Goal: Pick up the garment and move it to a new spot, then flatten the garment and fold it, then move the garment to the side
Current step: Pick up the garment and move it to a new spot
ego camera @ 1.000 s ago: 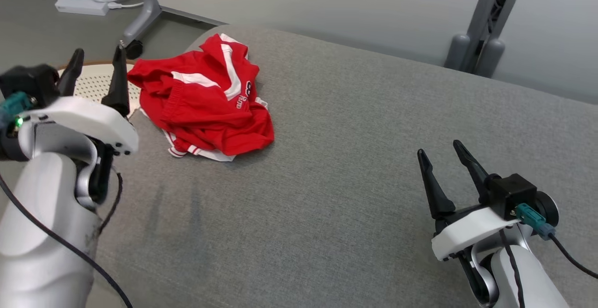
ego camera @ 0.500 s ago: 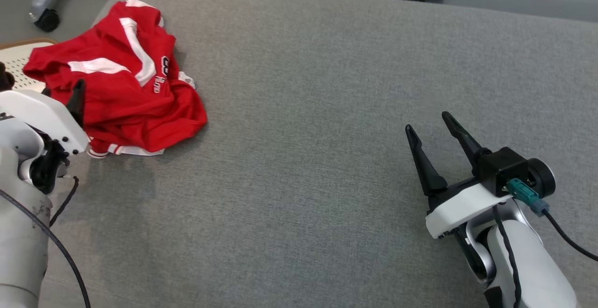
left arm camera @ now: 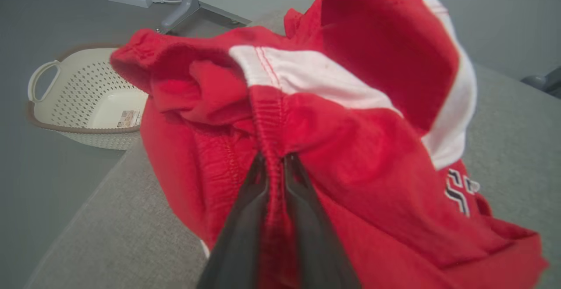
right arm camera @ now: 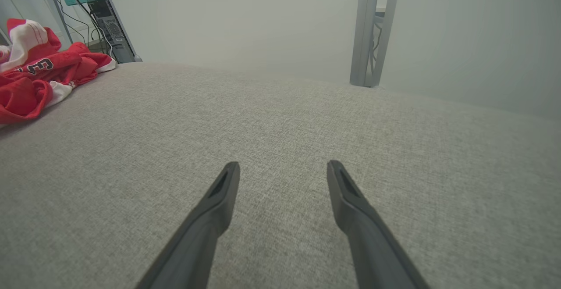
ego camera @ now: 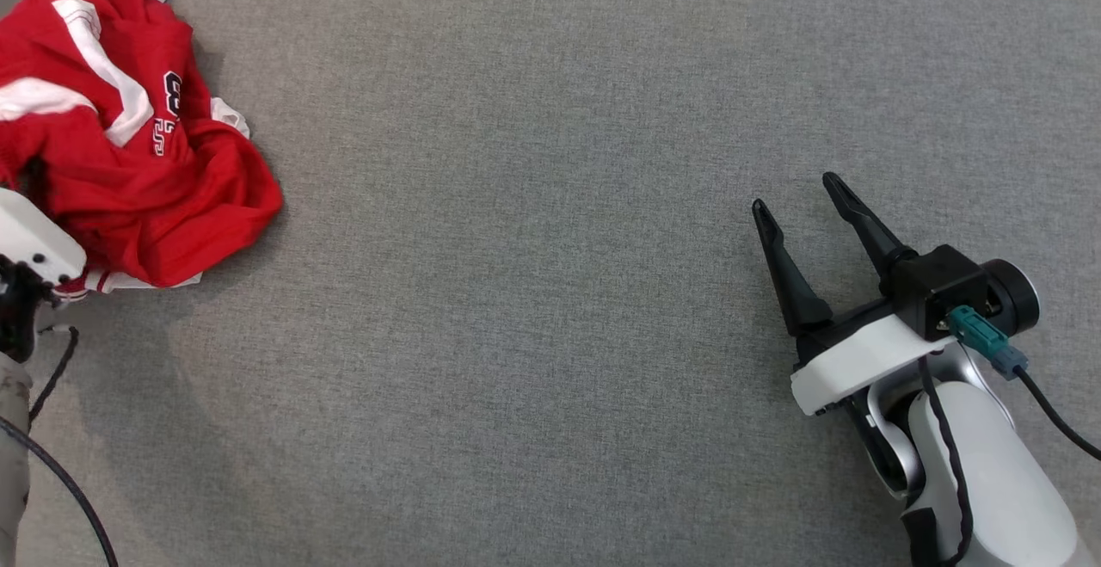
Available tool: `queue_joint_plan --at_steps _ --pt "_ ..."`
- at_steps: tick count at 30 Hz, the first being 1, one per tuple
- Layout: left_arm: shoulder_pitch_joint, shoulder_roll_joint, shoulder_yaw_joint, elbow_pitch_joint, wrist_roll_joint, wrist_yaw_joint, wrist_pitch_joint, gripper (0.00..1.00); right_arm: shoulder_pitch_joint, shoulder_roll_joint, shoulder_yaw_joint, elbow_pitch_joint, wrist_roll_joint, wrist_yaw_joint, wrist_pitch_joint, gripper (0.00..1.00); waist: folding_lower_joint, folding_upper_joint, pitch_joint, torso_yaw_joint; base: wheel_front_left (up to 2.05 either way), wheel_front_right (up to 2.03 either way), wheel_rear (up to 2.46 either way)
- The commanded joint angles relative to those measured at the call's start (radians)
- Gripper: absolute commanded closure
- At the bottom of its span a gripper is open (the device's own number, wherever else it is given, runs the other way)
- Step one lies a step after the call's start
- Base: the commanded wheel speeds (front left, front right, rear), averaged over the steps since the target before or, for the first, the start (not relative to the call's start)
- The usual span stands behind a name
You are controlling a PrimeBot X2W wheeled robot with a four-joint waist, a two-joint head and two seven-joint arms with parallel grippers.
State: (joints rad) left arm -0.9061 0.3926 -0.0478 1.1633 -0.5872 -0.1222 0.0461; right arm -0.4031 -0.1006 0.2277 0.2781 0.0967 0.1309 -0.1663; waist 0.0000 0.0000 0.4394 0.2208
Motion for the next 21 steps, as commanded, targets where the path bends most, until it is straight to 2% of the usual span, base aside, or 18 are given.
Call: queue_joint_plan --at_steps 1,5,11,15,21 --pt "-0.022 0.013 0.005 0.002 -0.007 -0.003 -0.016 1.0 -0.021 -0.007 -0.003 -0.006 0.0 0.0 -0.004 0.0 0.0 0.0 -0.002 0.002 0.0 0.0 0.0" --pt "-0.049 0.043 -0.001 -0.022 0.009 -0.005 -0.12 1.0 -0.018 -0.011 -0.024 0.001 0.006 0.0 -0.015 0.0 0.0 0.0 -0.026 0.011 0.0 0.0 0.0" --pt "-0.056 0.076 -0.015 -0.093 0.049 0.023 -0.264 1.0 0.006 0.0 -0.065 0.015 0.007 0.0 -0.036 0.0 0.0 0.0 -0.103 0.024 0.0 0.0 0.0" --pt "-0.018 0.078 -0.019 -0.161 0.064 0.047 -0.29 1.0 0.021 0.009 -0.076 0.025 0.008 0.0 -0.045 0.0 0.0 0.0 -0.152 0.024 0.0 0.0 0.0" --pt "0.15 0.048 -0.024 -0.393 0.084 0.117 -0.302 1.0 0.062 0.025 -0.103 0.032 0.021 0.0 -0.061 0.0 0.0 0.0 -0.232 0.014 0.0 0.0 0.0"
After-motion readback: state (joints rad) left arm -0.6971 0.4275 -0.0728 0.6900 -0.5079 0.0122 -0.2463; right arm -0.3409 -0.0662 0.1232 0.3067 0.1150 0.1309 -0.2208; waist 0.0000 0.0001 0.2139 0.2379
